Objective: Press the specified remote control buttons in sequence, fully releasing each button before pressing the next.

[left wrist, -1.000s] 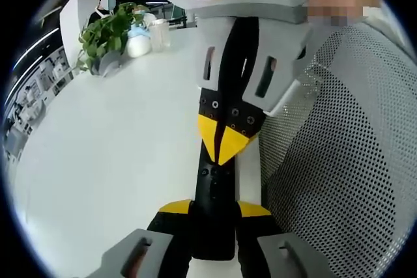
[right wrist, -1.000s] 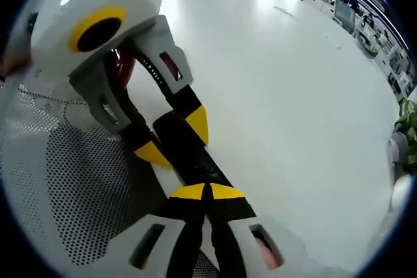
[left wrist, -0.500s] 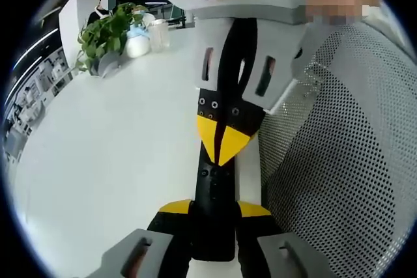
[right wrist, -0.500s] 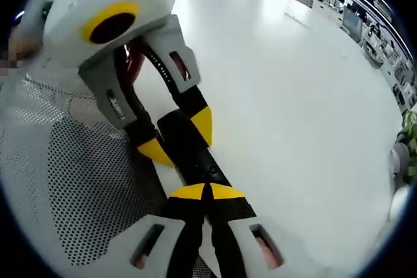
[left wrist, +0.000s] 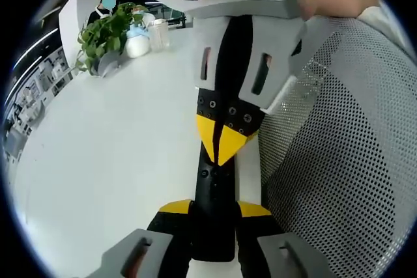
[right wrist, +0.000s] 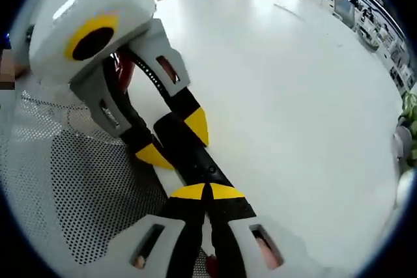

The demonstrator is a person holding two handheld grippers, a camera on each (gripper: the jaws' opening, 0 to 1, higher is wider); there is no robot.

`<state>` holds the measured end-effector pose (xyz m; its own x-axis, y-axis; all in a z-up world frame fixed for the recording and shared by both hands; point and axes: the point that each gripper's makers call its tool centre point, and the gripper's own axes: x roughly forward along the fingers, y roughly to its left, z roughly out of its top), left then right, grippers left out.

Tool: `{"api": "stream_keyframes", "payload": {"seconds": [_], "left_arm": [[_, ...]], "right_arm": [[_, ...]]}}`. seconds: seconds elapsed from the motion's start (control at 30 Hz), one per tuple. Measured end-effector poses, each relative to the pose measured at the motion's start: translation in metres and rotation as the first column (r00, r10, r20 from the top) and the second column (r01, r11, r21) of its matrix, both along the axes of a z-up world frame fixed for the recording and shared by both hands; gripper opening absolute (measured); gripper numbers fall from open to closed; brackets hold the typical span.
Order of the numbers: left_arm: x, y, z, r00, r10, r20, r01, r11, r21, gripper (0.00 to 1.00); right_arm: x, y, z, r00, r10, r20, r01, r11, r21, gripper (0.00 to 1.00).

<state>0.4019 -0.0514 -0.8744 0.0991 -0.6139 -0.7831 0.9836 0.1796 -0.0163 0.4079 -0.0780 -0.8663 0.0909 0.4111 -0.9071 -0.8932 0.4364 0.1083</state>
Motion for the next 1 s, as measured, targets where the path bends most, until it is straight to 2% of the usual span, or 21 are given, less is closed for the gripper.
{"api": "stream_keyframes", "payload": {"seconds": [0.17, 0.27, 0.7, 1.0], "left_arm": [[-0.0003, -0.0002, 0.0003, 1.000, 0.000, 0.000, 0.000, 1.000, 0.001, 0.25], [-0.0003, -0.0001, 0.0001, 1.000, -0.002, 0.000, 0.002, 1.000, 0.003, 0.25], [-0.0003, -0.0002, -0.0001, 1.000, -0.008, 0.000, 0.008, 1.000, 0.011, 0.25], [-0.0001, 0.0001, 0.0000, 1.000, -0.006, 0.000, 0.006, 1.000, 0.005, 0.25]], "right_arm": [[-0.0015, 0.0009, -0.0003, 0.998, 0.056, 0.042, -0.056, 0.998, -0.019, 0.00], [-0.0006, 0.0007, -0.0004, 0.997, 0.056, 0.047, -0.055, 0.998, -0.023, 0.00], [-0.0001, 0.0004, -0.0003, 1.000, 0.013, 0.028, -0.013, 1.000, 0.004, 0.00], [0.0004, 0.0004, 0.0000, 1.000, 0.014, 0.025, -0.014, 1.000, 0.002, 0.00]]}}
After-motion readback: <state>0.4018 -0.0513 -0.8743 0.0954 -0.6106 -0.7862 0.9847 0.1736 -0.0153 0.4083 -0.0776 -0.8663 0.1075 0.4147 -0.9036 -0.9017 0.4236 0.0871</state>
